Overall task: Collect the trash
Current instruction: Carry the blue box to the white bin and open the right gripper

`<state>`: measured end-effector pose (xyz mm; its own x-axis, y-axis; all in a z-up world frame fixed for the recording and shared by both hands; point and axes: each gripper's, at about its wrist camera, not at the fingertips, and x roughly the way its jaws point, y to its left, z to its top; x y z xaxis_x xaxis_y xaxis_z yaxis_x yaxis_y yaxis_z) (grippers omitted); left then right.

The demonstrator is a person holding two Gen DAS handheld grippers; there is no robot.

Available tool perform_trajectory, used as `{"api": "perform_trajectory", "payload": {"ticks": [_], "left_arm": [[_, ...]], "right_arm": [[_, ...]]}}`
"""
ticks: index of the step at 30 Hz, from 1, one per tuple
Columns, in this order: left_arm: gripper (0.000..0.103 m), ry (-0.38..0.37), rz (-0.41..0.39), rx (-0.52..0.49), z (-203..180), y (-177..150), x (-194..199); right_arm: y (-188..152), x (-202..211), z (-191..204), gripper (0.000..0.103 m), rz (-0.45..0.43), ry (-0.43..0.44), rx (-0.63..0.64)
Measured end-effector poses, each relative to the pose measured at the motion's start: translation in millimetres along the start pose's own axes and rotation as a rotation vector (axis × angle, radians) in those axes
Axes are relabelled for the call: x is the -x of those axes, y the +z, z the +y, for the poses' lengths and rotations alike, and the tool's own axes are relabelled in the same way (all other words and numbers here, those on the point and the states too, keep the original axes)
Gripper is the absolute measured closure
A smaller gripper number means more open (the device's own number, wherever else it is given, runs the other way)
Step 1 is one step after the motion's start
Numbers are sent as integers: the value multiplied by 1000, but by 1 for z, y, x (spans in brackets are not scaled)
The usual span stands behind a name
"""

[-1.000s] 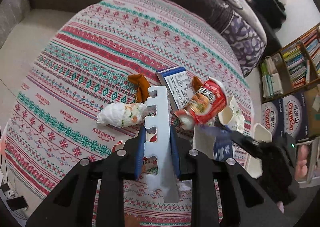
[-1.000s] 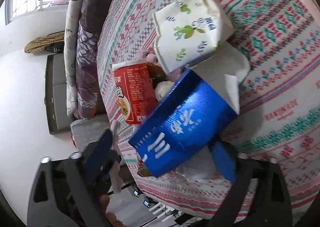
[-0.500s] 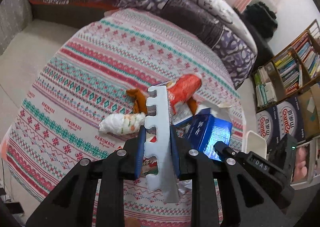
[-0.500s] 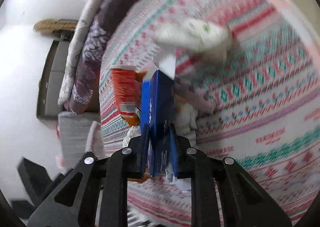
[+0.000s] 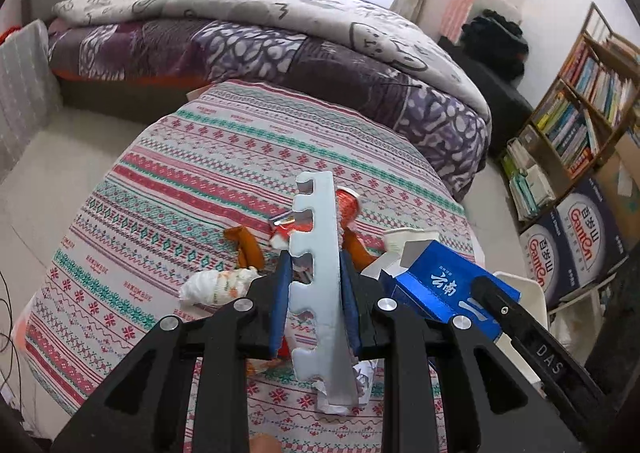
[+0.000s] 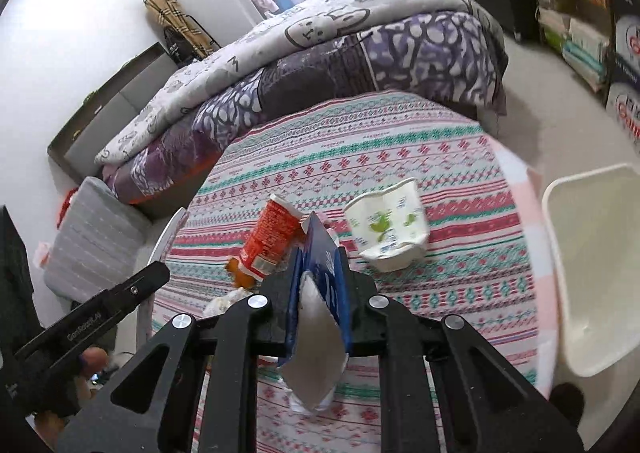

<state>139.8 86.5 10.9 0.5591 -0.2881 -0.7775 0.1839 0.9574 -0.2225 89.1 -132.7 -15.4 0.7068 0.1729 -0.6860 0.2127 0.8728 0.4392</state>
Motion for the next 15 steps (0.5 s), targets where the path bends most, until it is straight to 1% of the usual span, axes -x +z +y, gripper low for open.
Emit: {"api": "perform_trajectory", "payload": {"ticks": [5,10,15], "left_arm": [[79,-3,-5,-36,-18,-5,-3],[79,-15,-21,-67,-37,-10,-4],[79,-34,-24,-95,-57,-16,-7]], "right_arm": [[2,17,-16,88,-29,-20,-17],[11,38,-41,88,-68,-32,-78],[21,65,-77,88,-119,-49,-158]]}}
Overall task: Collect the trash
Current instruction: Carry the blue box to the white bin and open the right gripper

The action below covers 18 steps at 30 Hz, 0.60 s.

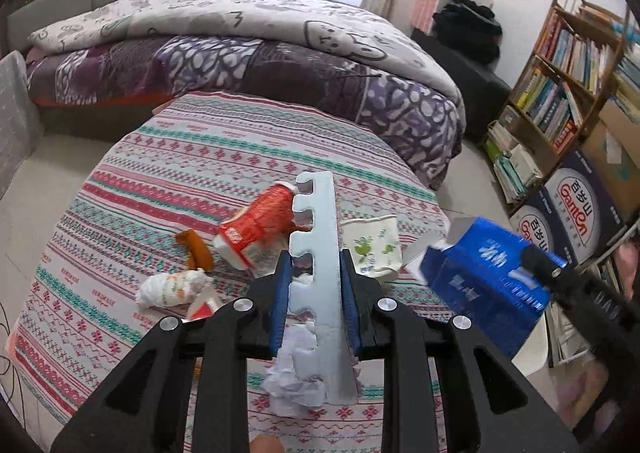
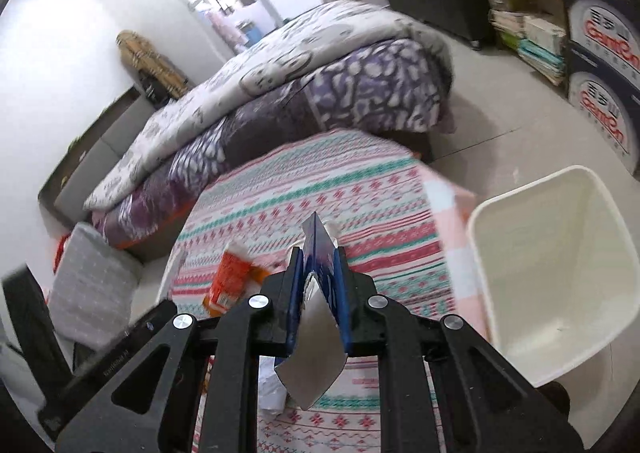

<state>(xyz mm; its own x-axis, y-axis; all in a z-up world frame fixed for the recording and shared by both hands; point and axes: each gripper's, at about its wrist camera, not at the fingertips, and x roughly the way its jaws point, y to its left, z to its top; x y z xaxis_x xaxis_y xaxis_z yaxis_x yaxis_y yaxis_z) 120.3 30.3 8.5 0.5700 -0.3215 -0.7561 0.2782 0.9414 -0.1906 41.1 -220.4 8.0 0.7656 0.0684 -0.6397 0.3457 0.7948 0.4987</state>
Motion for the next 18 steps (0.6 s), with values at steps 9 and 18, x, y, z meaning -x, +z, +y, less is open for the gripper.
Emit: {"api": "perform_trajectory", "payload": {"ticks": [9,18], "left_arm": [[79,-41,8,-77,-44,-10,-9],[79,-118,40,-161,-100,-26,-19]], "right_arm": [[23,37,-68,88,-86,-129,-112],[28,56,-126,48,-88,-302,-226]]}}
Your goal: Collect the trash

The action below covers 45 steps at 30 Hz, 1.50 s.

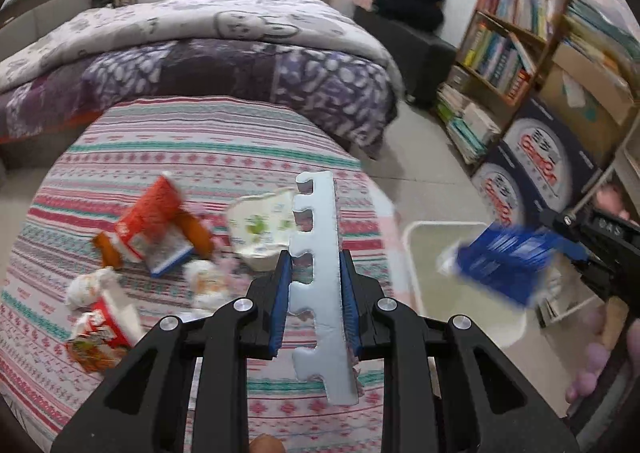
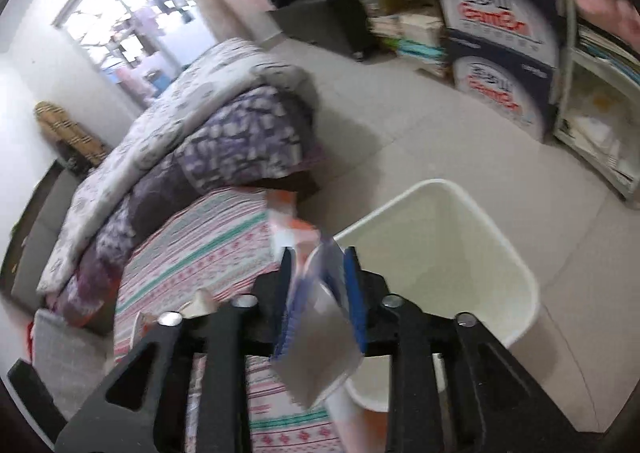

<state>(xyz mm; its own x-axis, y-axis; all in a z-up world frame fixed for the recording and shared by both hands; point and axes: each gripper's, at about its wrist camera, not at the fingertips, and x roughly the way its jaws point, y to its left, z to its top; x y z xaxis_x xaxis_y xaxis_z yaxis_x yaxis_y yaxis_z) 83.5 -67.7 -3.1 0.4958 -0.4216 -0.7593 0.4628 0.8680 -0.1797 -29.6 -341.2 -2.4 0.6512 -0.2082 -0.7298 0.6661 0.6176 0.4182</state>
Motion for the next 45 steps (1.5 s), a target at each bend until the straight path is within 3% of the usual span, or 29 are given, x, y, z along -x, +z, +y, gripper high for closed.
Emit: {"api": "perform_trajectory", "payload": {"ticks": [14,22,24,26,32,40,45], "left_arm": [[79,-101,82,-78,-104,-21,-39],[78,-128,118,-92,-154,-31,-56],[68,-132,123,-89,-163,-32,-58],[51,-135,129,-88,-169,-32,-58],[42,-115,112,-98,-168,-32,-47],[33,-7,49,-146,-145,-29,-22],[30,109,16,-197,-123,-29,-11]], "right_arm": [[31,28,-47,7,-119,-102,-72],[41,31,-79,7,-91,-73,-182],[43,32,-82,7,-94,-69,-184],[44,35,-84,7,-97,-63,-186],[44,39,-84,7,-121,-73,-187],[29,35,-52,7,-150,-118,-44],[15,27,-23,7,-140,-124,57]]}}
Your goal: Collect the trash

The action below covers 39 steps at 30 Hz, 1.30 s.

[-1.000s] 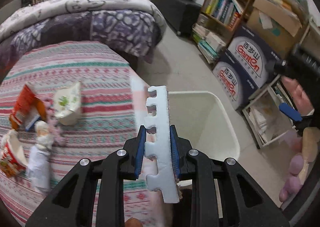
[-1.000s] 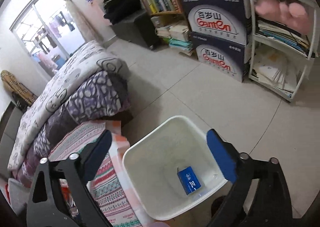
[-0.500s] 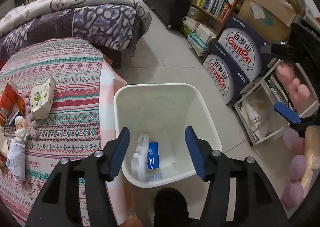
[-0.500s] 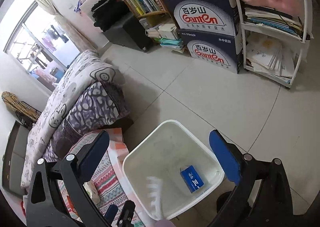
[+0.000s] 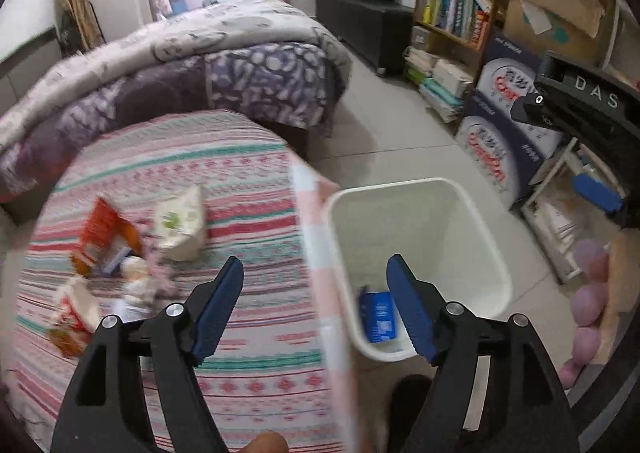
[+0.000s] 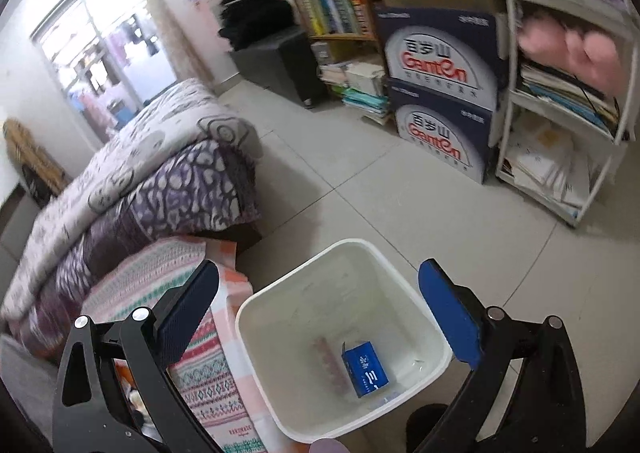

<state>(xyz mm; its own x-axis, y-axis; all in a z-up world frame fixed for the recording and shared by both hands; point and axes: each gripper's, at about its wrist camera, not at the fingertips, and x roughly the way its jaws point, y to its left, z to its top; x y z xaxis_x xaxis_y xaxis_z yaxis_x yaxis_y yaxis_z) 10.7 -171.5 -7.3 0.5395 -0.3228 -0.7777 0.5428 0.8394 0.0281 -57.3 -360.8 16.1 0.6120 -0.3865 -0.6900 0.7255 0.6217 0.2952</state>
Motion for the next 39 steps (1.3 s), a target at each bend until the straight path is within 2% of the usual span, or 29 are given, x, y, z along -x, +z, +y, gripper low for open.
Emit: {"api": "perform_trajectory", "payload": {"ticks": [7,9,13,16,20,27,30,32,37,39], "left_arm": [[25,141,-23,-37,44,-7,5],[25,197,-14,-28,62,-8,5],[25,264,3,13,100,-10,5],[25,307,39,38,130,-13,0],[25,350,124,33,169,-21,-12],[25,330,312,66,240,-43,-36],[25,305,379,73,264,-55,-48],[25,257,419,90,277,-63,-55],[25,202,443,68,287,-76,-61],[25,211,444,39,285,-79,-65]], "right_arm": [[-21,-3,40,7,30,5,132],[-28,-4,53,7,43,14,175],[-43,-9,76,7,78,34,243],[-58,-14,93,7,114,53,296],[-75,-20,114,7,154,79,354],[-102,-32,142,7,247,124,428],[-119,-41,158,7,327,163,458],[-129,-45,167,7,362,178,474],[-154,-58,183,7,491,231,455],[-161,-62,189,7,528,244,445]]}}
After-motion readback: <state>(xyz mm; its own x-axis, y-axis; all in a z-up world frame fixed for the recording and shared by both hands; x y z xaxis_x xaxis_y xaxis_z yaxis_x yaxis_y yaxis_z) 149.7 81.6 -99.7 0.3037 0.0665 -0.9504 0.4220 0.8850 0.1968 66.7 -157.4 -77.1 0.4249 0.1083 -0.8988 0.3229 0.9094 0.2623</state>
